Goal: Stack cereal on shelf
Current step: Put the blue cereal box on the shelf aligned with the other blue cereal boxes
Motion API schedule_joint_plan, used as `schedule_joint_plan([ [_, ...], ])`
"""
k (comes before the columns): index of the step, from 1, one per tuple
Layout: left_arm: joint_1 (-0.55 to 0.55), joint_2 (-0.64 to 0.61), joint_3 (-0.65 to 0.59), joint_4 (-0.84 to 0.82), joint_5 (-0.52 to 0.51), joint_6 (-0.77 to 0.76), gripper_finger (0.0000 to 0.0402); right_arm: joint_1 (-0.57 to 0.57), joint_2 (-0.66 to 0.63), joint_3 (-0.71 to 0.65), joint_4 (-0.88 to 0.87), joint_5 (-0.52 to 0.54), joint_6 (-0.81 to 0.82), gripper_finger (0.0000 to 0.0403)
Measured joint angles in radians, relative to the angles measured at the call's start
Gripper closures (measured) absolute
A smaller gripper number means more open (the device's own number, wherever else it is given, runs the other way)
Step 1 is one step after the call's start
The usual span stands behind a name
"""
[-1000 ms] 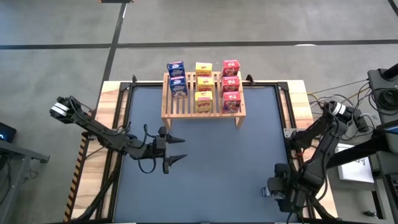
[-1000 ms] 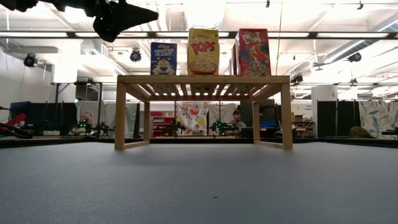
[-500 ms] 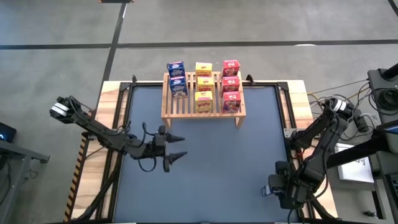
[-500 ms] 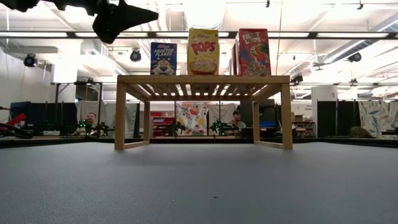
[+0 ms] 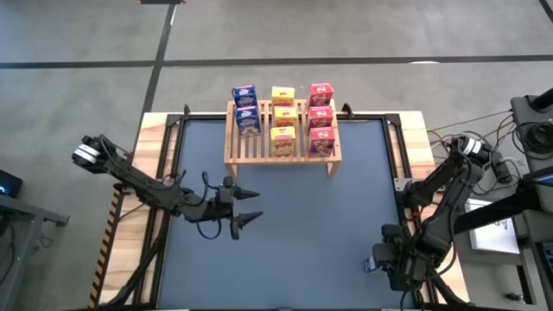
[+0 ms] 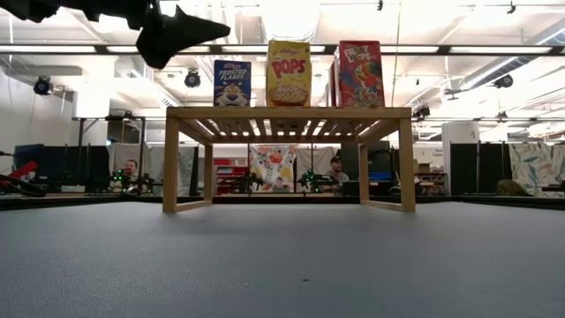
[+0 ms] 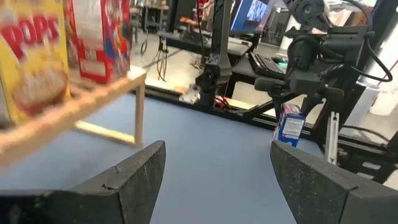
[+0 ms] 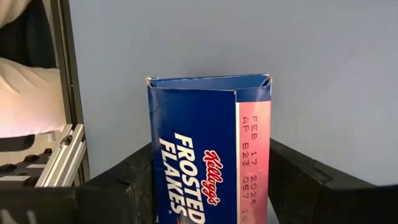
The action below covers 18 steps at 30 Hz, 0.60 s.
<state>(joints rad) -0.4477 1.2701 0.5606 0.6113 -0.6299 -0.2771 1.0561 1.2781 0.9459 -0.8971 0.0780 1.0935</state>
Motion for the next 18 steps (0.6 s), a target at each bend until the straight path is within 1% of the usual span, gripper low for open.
schedule_joint_plan([
  [3,0.005,0.029,0.000,0.000,0.020,-0.064,0.0127,0.000,0.000,0.000,0.006,0.000,-0.013,0.0180],
  [6,0.005,0.053,0.000,0.001,0.022,-0.069,0.0127,0.000,0.000,0.000,0.016,0.000,-0.018,0.0179],
  [8,0.005,0.046,0.000,-0.003,0.028,-0.057,0.0127,0.000,0.000,0.000,0.016,0.000,-0.019,0.0179],
  [10,0.007,-0.003,-0.001,-0.015,0.043,-0.015,0.0127,0.000,0.000,0.000,0.017,0.000,-0.020,0.0179],
  [14,0.011,-0.145,0.000,-0.039,0.043,0.050,0.0127,0.000,0.000,0.000,0.017,0.000,-0.022,0.0177],
  [16,0.011,-0.185,0.000,-0.079,0.043,0.052,0.0127,0.000,0.000,0.000,0.018,0.000,-0.023,0.0177],
  [18,0.010,-0.195,-0.006,-0.107,0.047,0.040,0.0127,0.000,0.000,0.000,0.021,0.001,-0.023,0.0177],
])
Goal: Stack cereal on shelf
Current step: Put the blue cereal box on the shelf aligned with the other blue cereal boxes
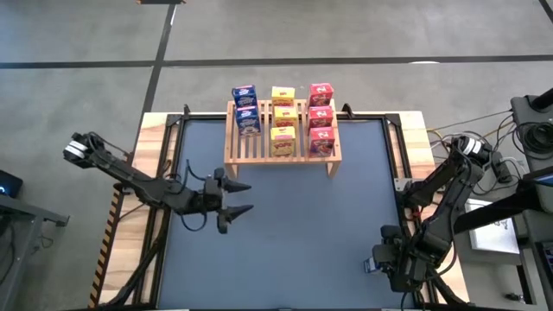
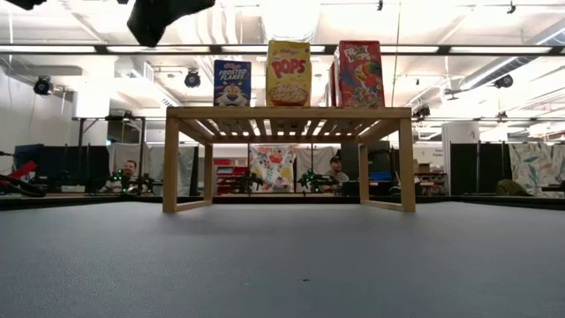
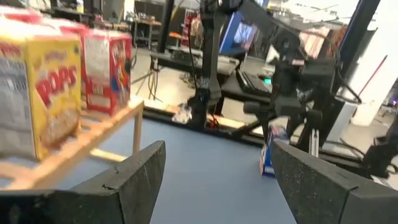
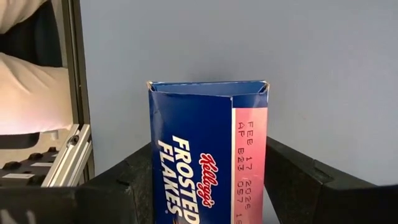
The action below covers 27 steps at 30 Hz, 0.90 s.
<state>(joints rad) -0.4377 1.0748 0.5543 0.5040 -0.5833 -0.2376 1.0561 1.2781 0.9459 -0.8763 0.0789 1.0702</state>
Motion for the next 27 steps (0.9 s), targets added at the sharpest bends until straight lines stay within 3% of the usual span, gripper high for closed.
schedule_joint_plan([
  [15,-0.007,0.238,0.008,0.055,0.020,-0.111,0.0127,0.000,-0.001,0.000,0.025,0.021,-0.023,0.0177],
  [27,-0.006,0.242,0.041,0.057,0.019,-0.068,0.0127,-0.001,-0.001,0.000,0.027,0.022,-0.017,0.0177],
])
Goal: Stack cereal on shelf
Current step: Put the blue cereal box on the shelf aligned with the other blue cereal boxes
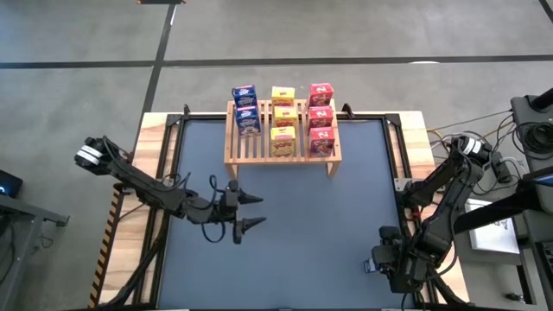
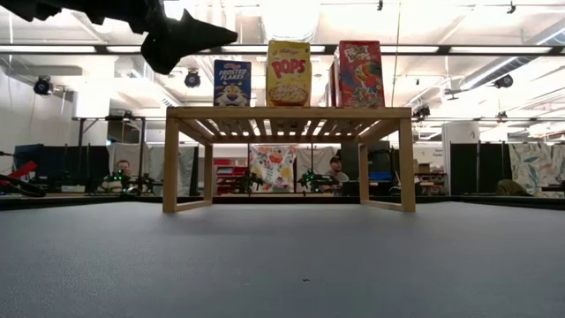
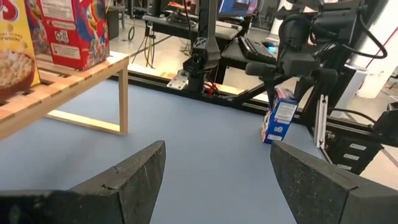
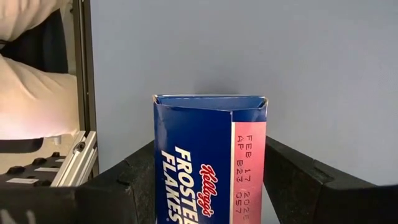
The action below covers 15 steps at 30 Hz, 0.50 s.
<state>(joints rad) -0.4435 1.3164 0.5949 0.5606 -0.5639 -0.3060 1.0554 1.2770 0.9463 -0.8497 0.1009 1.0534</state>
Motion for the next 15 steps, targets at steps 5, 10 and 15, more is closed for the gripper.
schedule_joint_plan([
  [5,0.000,-0.002,0.000,-0.003,-0.001,0.019,0.0127,0.000,0.000,0.000,0.001,0.003,-0.004,0.0177],
  [10,0.005,-0.020,0.000,-0.005,-0.002,0.031,0.0127,0.000,0.000,0.000,0.003,0.003,0.000,0.0177],
  [15,0.005,-0.023,-0.001,-0.007,-0.002,0.020,0.0127,0.000,-0.004,0.000,0.003,0.003,0.013,0.0177],
])
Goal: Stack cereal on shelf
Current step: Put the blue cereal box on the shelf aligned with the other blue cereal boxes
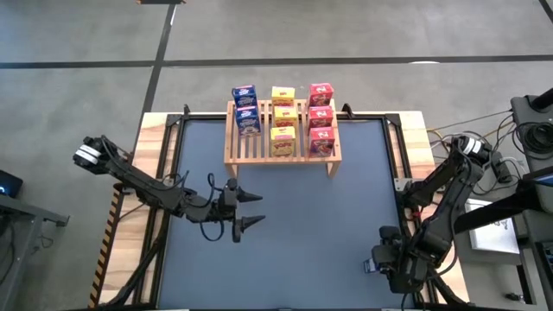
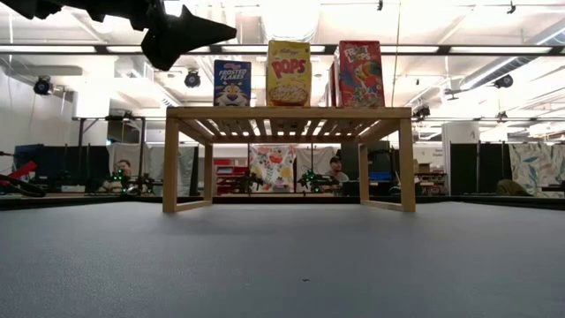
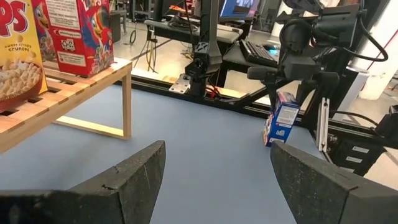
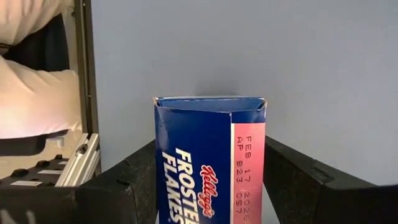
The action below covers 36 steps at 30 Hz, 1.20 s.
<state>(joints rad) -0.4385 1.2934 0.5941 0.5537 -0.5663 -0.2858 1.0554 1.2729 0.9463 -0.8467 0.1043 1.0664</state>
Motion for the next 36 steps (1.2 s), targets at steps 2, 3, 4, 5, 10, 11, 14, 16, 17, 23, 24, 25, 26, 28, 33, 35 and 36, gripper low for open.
schedule_joint_plan([
  [2,0.000,0.000,0.000,0.000,0.000,-0.009,0.0127,0.000,-0.008,0.000,0.001,0.000,0.002,0.0177],
  [3,0.000,0.000,0.000,0.001,0.000,-0.011,0.0127,0.000,-0.014,0.000,0.000,0.000,0.007,0.0177],
  [4,0.000,0.000,-0.001,0.004,0.000,-0.012,0.0127,0.001,-0.021,0.000,0.000,0.000,0.008,0.0177],
  [5,0.000,0.000,-0.001,0.007,0.000,-0.015,0.0127,0.001,-0.029,0.000,0.000,0.000,0.008,0.0177],
  [10,0.000,0.000,-0.001,0.010,0.000,-0.026,0.0127,0.001,-0.073,0.000,0.012,0.001,0.008,0.0177],
  [11,0.000,0.000,-0.001,0.012,0.000,-0.027,0.0127,0.001,-0.079,0.000,0.018,0.001,0.008,0.0177],
  [14,0.000,0.000,-0.001,0.018,0.000,-0.038,0.0127,0.001,-0.090,0.000,0.027,0.004,0.006,0.0177],
  [16,0.000,0.000,-0.001,0.028,0.000,-0.044,0.0127,0.001,-0.091,0.000,0.027,0.005,-0.004,0.0177],
  [17,0.000,0.001,-0.001,0.034,0.000,-0.047,0.0127,0.001,-0.091,0.000,0.027,0.004,-0.003,0.0177],
  [23,0.000,0.003,-0.001,0.039,0.001,-0.043,0.0127,0.017,-0.078,0.000,0.064,-0.008,0.011,0.0177],
  [24,0.000,0.003,-0.001,0.039,0.000,-0.037,0.0127,0.021,-0.075,0.000,0.073,-0.009,0.010,0.0177],
  [25,0.000,0.003,-0.001,0.038,0.001,-0.035,0.0127,0.022,-0.072,0.000,0.082,-0.009,0.010,0.0177],
  [26,0.000,0.003,-0.001,0.039,0.001,-0.034,0.0127,0.022,-0.069,0.000,0.084,-0.010,0.010,0.0177],
  [28,0.000,0.003,-0.001,0.038,0.001,-0.034,0.0127,0.020,-0.060,0.000,0.083,-0.008,0.010,0.0177],
  [33,0.000,0.003,-0.001,0.037,0.000,-0.034,0.0127,0.020,-0.033,0.001,0.066,-0.003,-0.005,0.0177],
  [35,0.000,0.003,-0.002,0.037,0.000,-0.034,0.0127,0.019,-0.029,0.001,0.065,-0.003,-0.005,0.0177],
  [36,0.000,0.003,-0.002,0.037,0.001,-0.034,0.0127,0.019,-0.029,0.001,0.066,-0.004,-0.005,0.0177],
])
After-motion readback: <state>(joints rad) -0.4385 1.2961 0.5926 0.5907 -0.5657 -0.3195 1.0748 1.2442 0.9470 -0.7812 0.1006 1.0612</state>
